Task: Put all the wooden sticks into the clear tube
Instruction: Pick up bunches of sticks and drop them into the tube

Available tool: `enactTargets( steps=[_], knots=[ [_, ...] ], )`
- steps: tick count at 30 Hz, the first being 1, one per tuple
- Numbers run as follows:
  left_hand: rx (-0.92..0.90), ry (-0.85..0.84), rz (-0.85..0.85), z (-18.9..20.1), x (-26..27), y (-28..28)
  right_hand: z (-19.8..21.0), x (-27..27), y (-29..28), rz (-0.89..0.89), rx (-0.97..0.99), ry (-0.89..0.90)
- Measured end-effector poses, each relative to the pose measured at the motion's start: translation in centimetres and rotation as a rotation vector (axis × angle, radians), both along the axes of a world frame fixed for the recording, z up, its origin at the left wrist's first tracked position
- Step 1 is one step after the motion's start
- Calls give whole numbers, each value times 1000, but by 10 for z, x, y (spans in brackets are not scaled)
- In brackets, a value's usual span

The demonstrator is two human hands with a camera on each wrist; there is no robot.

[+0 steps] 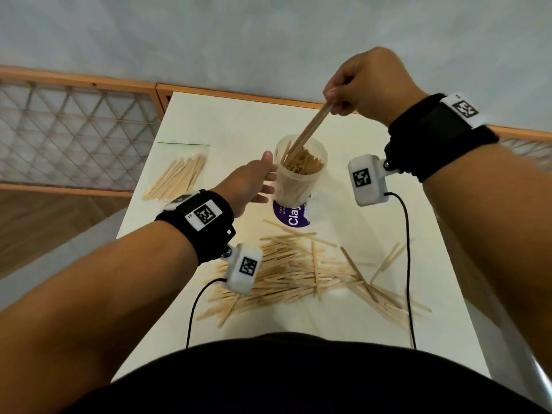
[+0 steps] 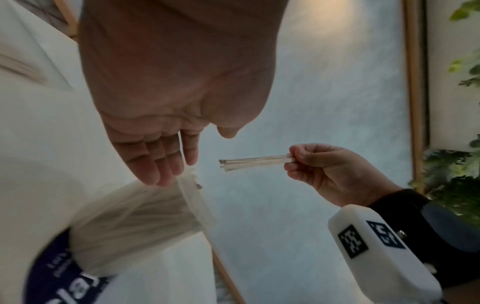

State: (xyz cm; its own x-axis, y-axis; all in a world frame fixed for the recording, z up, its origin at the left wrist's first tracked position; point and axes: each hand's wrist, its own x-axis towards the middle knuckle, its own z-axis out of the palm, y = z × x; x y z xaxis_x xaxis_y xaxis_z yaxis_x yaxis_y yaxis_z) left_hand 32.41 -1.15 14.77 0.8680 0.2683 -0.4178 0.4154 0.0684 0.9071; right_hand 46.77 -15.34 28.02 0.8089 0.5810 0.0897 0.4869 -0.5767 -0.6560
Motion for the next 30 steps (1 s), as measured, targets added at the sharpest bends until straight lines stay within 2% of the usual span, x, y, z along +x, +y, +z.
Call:
enactTargets(
  steps=[4, 7, 9, 13, 16, 20, 22, 25, 28, 30],
  knots=[
    [45, 94, 22, -31, -4, 21, -30, 10, 32, 49, -197, -203],
    [53, 129, 23, -50, -7, 32, -74, 10, 55, 156, -386, -282],
    [54, 153, 24, -58, -9, 38, -105, 12, 64, 203, -503, -313],
    [60, 193, 12, -70, -12, 45, -148, 12, 72, 233, -703, -243],
    [95, 207, -2, -73, -14, 45, -149, 15, 68, 221, -622, -239],
    [181, 239, -48, -72, -21, 42, -126, 9, 37, 43, -242, -318],
    [283, 249, -90, -70, -26, 39, -121, 1, 13, -36, -118, -314],
    [429, 244, -139, -73, -42, 36, -133, -17, -35, -122, -98, -234],
    [488, 252, -129, -92, -65, 40, -162, -38, -88, -226, -120, -67],
    [616, 307, -183, -111, -84, 41, -188, -54, -126, -293, -162, 61]
  ],
)
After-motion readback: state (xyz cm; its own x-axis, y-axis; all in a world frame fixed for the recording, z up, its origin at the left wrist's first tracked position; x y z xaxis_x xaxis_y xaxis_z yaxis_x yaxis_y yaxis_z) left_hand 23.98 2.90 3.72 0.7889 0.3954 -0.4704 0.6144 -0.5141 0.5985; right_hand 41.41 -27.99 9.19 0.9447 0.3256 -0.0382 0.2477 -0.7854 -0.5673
